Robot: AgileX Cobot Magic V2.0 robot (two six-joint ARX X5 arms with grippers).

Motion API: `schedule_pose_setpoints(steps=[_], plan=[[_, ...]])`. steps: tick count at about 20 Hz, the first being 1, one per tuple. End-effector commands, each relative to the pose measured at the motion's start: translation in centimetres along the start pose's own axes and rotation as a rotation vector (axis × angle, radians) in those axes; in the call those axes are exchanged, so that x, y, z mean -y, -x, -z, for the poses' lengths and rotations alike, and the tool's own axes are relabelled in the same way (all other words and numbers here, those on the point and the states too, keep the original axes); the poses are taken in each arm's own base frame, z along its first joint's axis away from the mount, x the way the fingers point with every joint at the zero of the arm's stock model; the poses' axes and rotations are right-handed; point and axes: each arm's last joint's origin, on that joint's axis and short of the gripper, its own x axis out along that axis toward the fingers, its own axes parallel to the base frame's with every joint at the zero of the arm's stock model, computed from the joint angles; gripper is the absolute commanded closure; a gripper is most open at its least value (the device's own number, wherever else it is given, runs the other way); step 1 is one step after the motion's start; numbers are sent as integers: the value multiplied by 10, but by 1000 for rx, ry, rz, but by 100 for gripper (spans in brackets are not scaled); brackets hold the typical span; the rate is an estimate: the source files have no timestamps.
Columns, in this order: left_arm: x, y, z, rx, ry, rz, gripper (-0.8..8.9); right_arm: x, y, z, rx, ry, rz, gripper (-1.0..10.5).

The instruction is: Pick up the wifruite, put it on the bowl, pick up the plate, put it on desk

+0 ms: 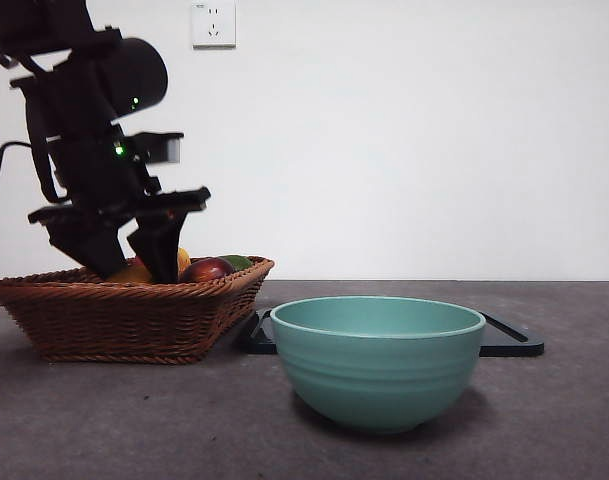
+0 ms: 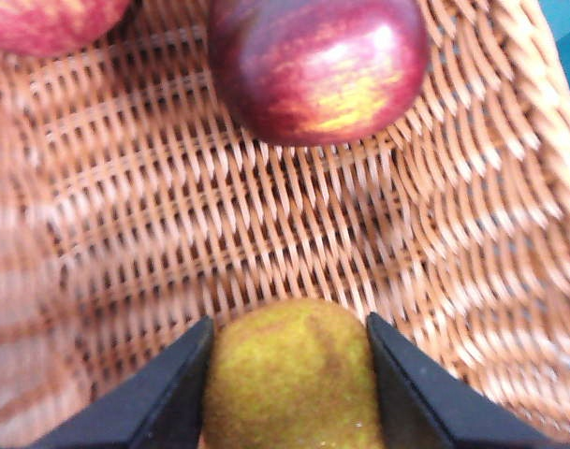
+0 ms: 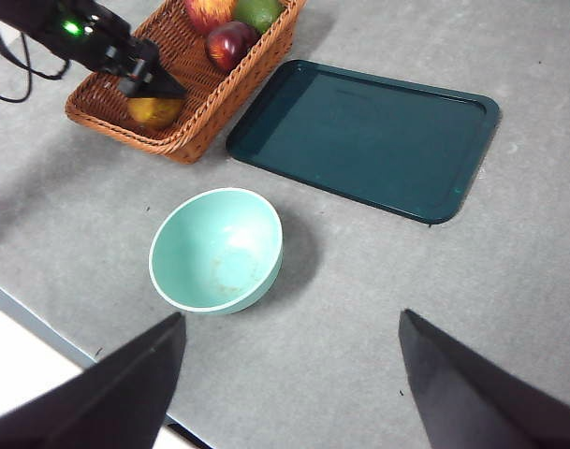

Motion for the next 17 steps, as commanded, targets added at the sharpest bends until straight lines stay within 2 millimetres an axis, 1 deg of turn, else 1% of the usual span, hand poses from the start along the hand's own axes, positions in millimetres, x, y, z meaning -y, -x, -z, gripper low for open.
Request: schedule_pose_setpoints(steps=[1, 3, 5, 6, 7, 8, 10, 12, 15, 17], plan=[[8, 29, -13, 106, -16, 13, 667, -1, 2, -4, 13, 1, 6, 582], [21, 65, -14, 186, -49, 41, 666, -1, 2, -4, 13, 1, 6, 582], [45, 102, -7, 243, -110, 108, 662, -1, 2, -4, 13, 1, 6, 582], [62, 119, -1, 270, -148, 174, 662, -1, 2, -4, 13, 0, 6, 582], [78, 129, 3, 285, -179, 236, 662, -1, 2, -4, 13, 0, 6, 582], [96, 133, 9, 284, -223, 287, 662, -1, 2, -4, 13, 0, 6, 582], [128, 129, 19, 254, -302, 354, 662, -1, 2, -4, 13, 0, 6, 582], [153, 115, 26, 217, -361, 392, 662, -1, 2, -4, 13, 0, 5, 582], [175, 89, 33, 163, -409, 408, 662, -1, 2, -4, 12, 0, 5, 582], [185, 70, 36, 133, -427, 388, 662, -1, 2, -4, 12, -1, 5, 582]])
